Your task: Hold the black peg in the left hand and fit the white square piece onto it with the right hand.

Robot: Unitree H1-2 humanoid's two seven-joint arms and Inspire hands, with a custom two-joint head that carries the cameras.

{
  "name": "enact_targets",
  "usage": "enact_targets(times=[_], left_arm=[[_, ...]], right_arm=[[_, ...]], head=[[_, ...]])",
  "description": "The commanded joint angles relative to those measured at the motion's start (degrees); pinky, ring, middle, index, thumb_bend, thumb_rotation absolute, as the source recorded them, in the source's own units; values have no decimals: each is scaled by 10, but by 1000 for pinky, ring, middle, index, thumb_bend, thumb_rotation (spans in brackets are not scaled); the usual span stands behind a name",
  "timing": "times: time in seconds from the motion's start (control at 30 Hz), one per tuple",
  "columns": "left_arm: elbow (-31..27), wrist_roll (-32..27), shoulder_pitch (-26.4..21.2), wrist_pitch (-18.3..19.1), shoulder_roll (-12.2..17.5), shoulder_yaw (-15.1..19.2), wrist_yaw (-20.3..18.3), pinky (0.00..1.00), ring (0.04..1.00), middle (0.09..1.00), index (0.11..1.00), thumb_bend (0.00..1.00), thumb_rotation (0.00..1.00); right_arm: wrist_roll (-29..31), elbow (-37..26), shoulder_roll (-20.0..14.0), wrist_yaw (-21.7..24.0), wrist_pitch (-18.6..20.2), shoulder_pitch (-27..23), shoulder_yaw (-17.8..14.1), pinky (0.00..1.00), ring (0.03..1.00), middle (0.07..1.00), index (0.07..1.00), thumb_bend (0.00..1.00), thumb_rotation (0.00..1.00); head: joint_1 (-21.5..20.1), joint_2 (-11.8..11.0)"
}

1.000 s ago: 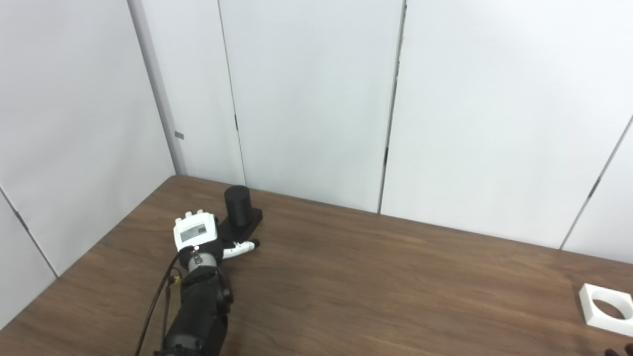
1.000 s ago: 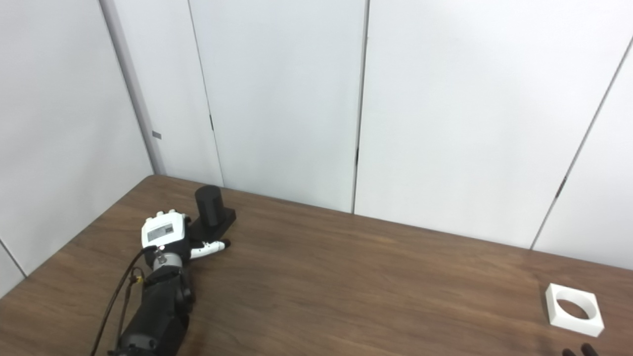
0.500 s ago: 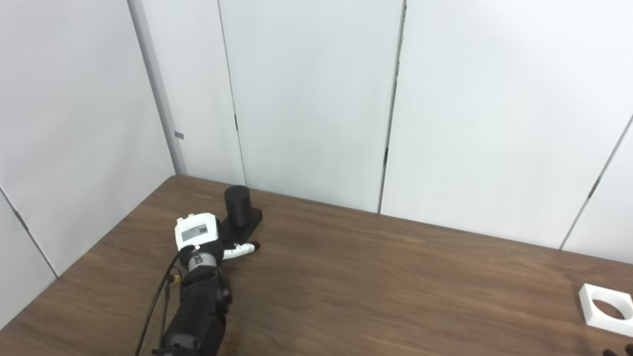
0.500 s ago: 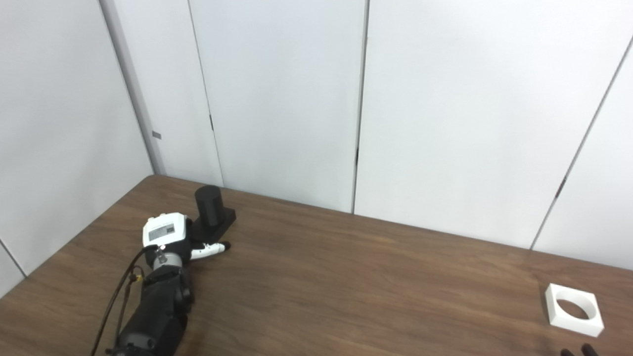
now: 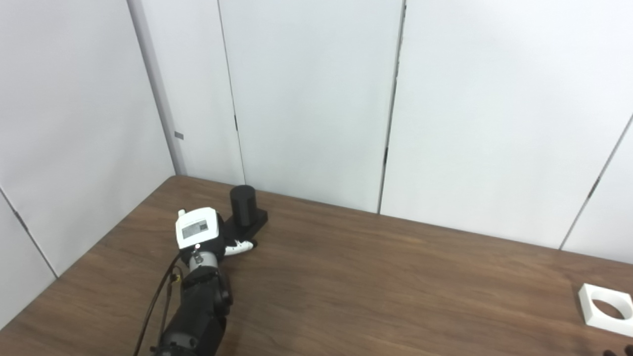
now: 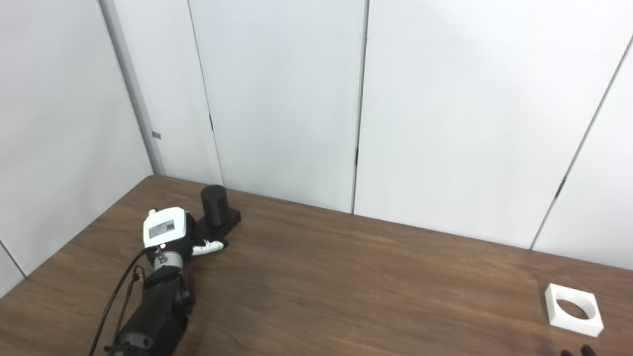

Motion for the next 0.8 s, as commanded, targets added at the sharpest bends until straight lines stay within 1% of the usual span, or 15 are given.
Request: enact_targets(times=[0.0, 0.1, 0.13, 0.17, 0.27, 0.37, 0.43, 0.57, 0.63, 0.67, 0.73, 0.77], left_arm=[[-6, -15, -15, -3, 20, -8, 34, 1000, 869, 768, 492, 518, 88], [-7, -39, -11, -7, 24, -17, 56, 991, 857, 753, 484, 513, 62], [-6, -47, -11, -9, 26, -20, 61, 985, 853, 750, 484, 514, 59], [-6, -54, -11, -9, 28, -23, 65, 982, 851, 749, 484, 515, 58], [-10, -71, -9, -6, 33, -33, 65, 972, 853, 752, 485, 514, 58], [-27, -98, 1, -18, 35, -36, 67, 943, 859, 755, 485, 514, 56], [-36, -111, 6, -25, 37, -38, 71, 917, 854, 752, 485, 514, 55], [-78, -161, 26, -55, 33, -33, 53, 896, 852, 759, 487, 512, 52], [-99, -178, 37, -63, 32, -37, 42, 869, 855, 771, 488, 510, 52], [-117, -190, 46, -73, 31, -41, 33, 860, 855, 774, 488, 509, 53], [-145, -206, 62, -87, 30, -49, 19, 749, 795, 758, 487, 508, 53], [-161, -212, 73, -99, 28, -55, 15, 729, 785, 755, 487, 508, 53]], right_arm=[[3, -2, 2, 1, 9, 12, 4, 1000, 983, 928, 987, 610, 1000], [4, -3, 4, 0, 8, 13, 4, 1000, 985, 929, 986, 607, 1000], [3, -3, 4, -1, 8, 12, 4, 1000, 982, 925, 986, 593, 1000], [2, -4, 4, -1, 8, 12, 3, 1000, 980, 922, 985, 589, 1000], [-1, -9, 6, -4, 12, 13, 4, 1000, 979, 920, 985, 586, 1000], [-1, -12, 5, -4, 14, 13, 5, 1000, 986, 920, 990, 584, 1000], [-11, -13, 4, -6, 10, 14, 7, 1000, 980, 915, 991, 588, 1000], [-21, -15, 4, -8, 3, 15, 11, 1000, 969, 913, 997, 626, 1000], [-23, -18, 6, -10, 5, 15, 12, 1000, 974, 924, 1000, 615, 1000], [-23, -20, 6, -10, 6, 16, 14, 1000, 975, 926, 1000, 609, 1000], [-28, -27, 5, -11, 10, 18, 18, 1000, 994, 937, 1000, 550, 1000], [-28, -29, 5, -11, 12, 19, 19, 1000, 997, 939, 1000, 539, 1000]], head=[[1, 1], [1, 1], [-1, 5], [-1, 5], [-3, 7], [-7, 9], [-9, 10], [-24, 17], [-29, 19], [-35, 22], [-41, 26], [-46, 29]])
